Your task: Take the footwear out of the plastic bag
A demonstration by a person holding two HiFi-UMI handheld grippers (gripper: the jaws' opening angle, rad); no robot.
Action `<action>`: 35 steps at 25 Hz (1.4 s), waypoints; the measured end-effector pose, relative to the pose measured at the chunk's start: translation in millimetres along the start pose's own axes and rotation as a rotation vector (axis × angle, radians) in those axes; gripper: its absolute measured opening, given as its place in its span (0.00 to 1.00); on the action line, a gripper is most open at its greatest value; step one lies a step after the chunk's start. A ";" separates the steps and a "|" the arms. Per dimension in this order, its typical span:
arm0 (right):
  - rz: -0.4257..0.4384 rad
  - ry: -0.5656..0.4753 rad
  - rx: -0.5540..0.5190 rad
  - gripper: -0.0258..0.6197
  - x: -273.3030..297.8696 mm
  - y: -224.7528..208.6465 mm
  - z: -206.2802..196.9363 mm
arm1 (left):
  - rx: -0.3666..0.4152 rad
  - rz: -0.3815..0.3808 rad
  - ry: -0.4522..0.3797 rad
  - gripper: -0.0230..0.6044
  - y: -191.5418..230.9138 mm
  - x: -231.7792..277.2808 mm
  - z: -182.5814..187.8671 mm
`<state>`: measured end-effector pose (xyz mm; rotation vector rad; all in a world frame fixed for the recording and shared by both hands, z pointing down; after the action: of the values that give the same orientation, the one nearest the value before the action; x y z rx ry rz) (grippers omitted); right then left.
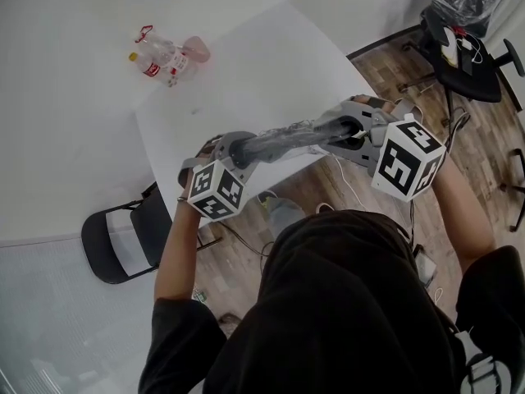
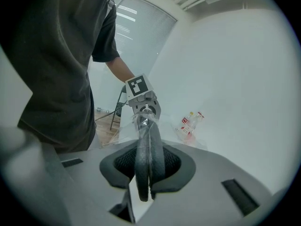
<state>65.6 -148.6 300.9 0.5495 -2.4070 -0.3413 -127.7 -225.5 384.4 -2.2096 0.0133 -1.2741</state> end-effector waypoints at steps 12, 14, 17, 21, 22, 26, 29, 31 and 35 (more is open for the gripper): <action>-0.012 -0.012 0.008 0.16 -20.5 -5.8 -4.2 | -0.004 0.038 0.015 0.24 7.0 -5.2 -5.6; -0.010 -0.012 0.005 0.16 -21.6 -6.8 -5.2 | -0.012 0.034 0.015 0.24 6.9 -4.0 -7.6; -0.010 -0.008 -0.004 0.16 -22.0 -6.5 -7.8 | -0.020 0.025 0.016 0.24 5.7 -0.5 -9.1; -0.010 -0.013 0.001 0.16 -26.1 -8.2 -11.8 | -0.034 0.011 0.016 0.24 7.6 1.6 -13.3; -0.009 -0.014 0.004 0.16 -27.0 -9.0 -12.3 | -0.037 0.009 0.015 0.24 8.3 1.5 -13.9; -0.012 -0.007 0.010 0.16 -28.2 -10.0 -14.0 | -0.030 0.002 0.021 0.24 9.1 4.7 -15.7; -0.010 0.000 0.010 0.16 -27.5 -9.3 -14.5 | -0.048 -0.006 0.015 0.24 8.7 5.1 -18.6; -0.011 0.006 0.014 0.16 -28.1 -9.5 -15.9 | -0.056 -0.013 0.012 0.24 9.0 4.8 -18.9; -0.014 0.017 0.021 0.16 -30.0 -8.3 -17.7 | -0.049 -0.011 0.044 0.22 7.3 4.6 -27.5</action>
<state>100.6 -143.8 295.4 0.5769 -2.3939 -0.3173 -145.1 -246.1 394.7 -2.2250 0.0499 -1.3421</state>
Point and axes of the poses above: the fingertips, and each gripper's own axes: x forward along the fingers, y to its left, z out of its top, the point moved 8 cm from there along -x, backward along the fingers, and after that the axes turned 8 degrees about x, right-handed, at the moved point
